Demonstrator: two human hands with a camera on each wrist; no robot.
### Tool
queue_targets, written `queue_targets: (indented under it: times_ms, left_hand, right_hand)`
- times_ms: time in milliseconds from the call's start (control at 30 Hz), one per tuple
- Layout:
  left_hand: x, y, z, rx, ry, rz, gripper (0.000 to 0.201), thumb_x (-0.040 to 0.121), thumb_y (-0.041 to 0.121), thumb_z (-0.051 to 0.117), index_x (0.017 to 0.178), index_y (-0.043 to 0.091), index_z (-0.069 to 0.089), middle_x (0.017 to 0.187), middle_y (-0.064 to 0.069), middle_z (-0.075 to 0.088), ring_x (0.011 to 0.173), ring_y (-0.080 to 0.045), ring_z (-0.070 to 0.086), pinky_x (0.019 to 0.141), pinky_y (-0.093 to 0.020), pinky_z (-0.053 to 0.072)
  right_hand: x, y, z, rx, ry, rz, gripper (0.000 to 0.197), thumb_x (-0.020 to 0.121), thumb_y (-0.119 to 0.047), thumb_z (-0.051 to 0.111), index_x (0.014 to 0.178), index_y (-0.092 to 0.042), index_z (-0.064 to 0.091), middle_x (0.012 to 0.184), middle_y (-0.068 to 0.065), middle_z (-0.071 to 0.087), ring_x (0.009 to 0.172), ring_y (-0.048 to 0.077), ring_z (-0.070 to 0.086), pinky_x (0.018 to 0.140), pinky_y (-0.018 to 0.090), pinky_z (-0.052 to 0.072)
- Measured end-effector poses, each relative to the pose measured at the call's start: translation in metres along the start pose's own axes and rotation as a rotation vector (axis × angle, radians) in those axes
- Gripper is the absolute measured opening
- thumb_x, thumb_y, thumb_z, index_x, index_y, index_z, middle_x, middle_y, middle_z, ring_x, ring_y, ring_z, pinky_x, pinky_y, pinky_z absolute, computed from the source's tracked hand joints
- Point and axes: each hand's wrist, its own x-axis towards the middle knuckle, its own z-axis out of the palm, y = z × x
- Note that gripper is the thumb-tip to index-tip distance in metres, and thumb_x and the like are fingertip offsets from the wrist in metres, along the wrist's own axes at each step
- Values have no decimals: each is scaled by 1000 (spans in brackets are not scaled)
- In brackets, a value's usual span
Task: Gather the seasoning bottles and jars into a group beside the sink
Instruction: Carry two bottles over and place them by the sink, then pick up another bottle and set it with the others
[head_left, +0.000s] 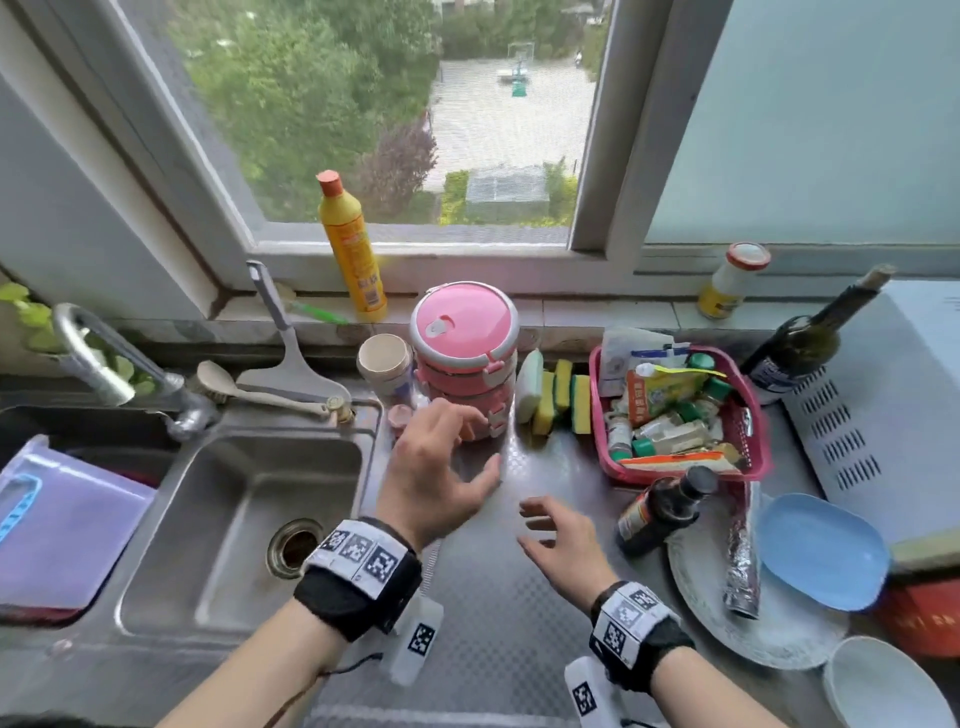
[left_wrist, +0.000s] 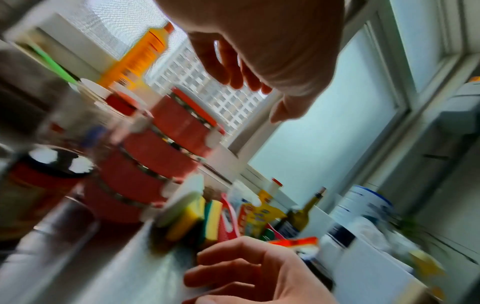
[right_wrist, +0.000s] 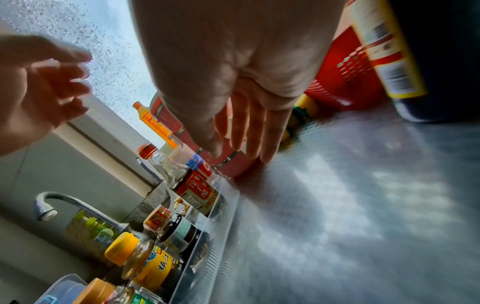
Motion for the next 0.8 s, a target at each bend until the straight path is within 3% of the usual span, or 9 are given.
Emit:
queue_targets:
  times_ms: [100,200,300,433,567,633,700,800]
  left_hand:
    - [7,31,42,-141,-276,1,47,74,28,82,114,12,64,101,1,60,92,-13,58,84,-28,52]
    - [8,57,88,-229,-443,-26,64,73,39,82,128,16,59,116,2,60,105,-11,57,91,-30,53]
    - [4,78,125,-291,-499,-97,75,69,44,85,134,19,56,124,2,60,110,-10,56,95,-31,52]
    - [-2,95,165,-252,-518,-136,79,69,45,87,136,15,56,127,0,60,116,-12,56,102,-30,48]
    - [-1,101,186,-204,-560,-190,87,69,42,86,144,18,49,135,-2,57,126,-15,52,109,-19,36]
    - [2,103,192,-203,-553,-230,88,66,39,87,143,19,49,133,-2,59,124,-17,54,108,-22,39]
    - [5,106,197,-207,-520,-264,81,62,35,89,134,18,56,124,-3,64,116,-19,60,104,-29,46]
    - [5,110,199,-225,-486,-294,56,58,31,90,108,20,68,101,2,71,96,-17,66,89,-33,54]
  right_hand:
    - [-36,11,-24,43,152,-15,22,76,-15,72,93,-27,66,93,-13,70,87,1,66,77,34,58]
    - [-72,21,-59,1,286,-84,20,72,-29,72,90,-27,66,88,-15,70,86,-1,66,72,31,58]
    - [-91,36,-98,-59,390,-136,28,69,-34,73,94,-28,62,90,-14,68,87,2,65,70,32,58]
    - [-85,62,-138,-78,519,-40,54,62,-31,84,104,-35,50,96,-8,62,90,6,62,70,34,57]
    - [-63,70,-154,-40,438,38,73,56,-44,79,119,-31,45,115,-7,56,101,11,59,85,30,52]
    - [-51,69,-154,-19,374,50,77,54,-41,78,123,-31,44,121,-5,56,106,11,59,93,29,50]
    - [-40,69,-151,21,318,52,74,55,-31,78,121,-37,46,121,-4,59,108,9,59,98,33,50]
    - [-32,69,-145,49,274,81,69,55,-23,75,117,-43,51,108,-8,69,100,3,64,94,34,52]
